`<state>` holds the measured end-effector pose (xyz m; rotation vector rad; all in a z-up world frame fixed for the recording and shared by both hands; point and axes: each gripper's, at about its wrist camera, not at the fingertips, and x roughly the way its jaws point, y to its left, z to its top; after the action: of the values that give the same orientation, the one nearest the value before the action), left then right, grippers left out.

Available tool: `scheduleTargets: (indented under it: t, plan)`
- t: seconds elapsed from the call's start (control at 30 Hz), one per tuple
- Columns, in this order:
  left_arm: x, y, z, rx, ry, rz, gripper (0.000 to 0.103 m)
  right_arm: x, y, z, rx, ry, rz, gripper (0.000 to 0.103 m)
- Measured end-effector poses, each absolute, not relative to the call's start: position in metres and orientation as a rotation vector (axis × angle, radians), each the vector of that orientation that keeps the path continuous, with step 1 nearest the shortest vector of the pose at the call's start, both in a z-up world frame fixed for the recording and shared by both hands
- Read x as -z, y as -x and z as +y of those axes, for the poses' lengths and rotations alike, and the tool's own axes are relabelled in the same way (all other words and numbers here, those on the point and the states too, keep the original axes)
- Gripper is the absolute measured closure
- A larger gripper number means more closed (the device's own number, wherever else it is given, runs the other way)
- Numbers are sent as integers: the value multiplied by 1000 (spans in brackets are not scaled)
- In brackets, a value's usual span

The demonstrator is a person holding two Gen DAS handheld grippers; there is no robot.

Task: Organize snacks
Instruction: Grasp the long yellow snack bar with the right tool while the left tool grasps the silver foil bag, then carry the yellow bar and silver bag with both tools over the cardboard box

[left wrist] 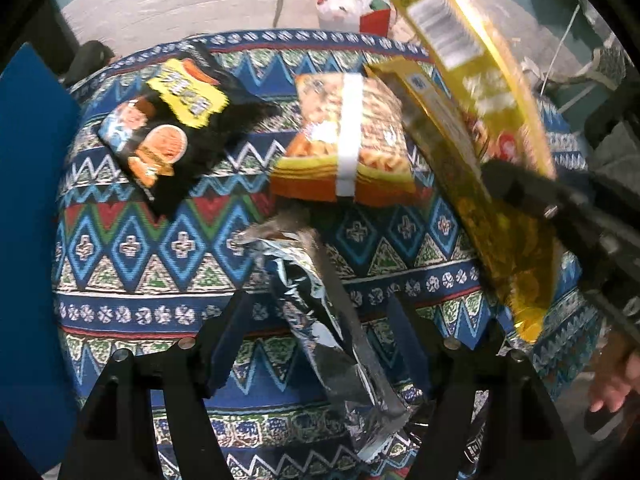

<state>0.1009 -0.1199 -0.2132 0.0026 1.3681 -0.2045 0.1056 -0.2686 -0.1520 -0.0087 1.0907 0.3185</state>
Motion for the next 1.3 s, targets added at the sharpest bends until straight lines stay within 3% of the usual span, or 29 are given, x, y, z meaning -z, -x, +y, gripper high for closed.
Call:
scheduleTargets:
  t: [0.17, 0.37, 1.3]
  plan:
    - [227, -99, -130, 204, -57, 1374, 35, 149, -106, -277, -313, -12, 1081, 72]
    - [225, -93, -136, 220, -120, 1338, 77, 147, -109, -280, -307, -23, 1076, 72]
    - [98, -76, -51, 90, -123, 992, 77, 99, -106, -227, -339, 14, 981, 72]
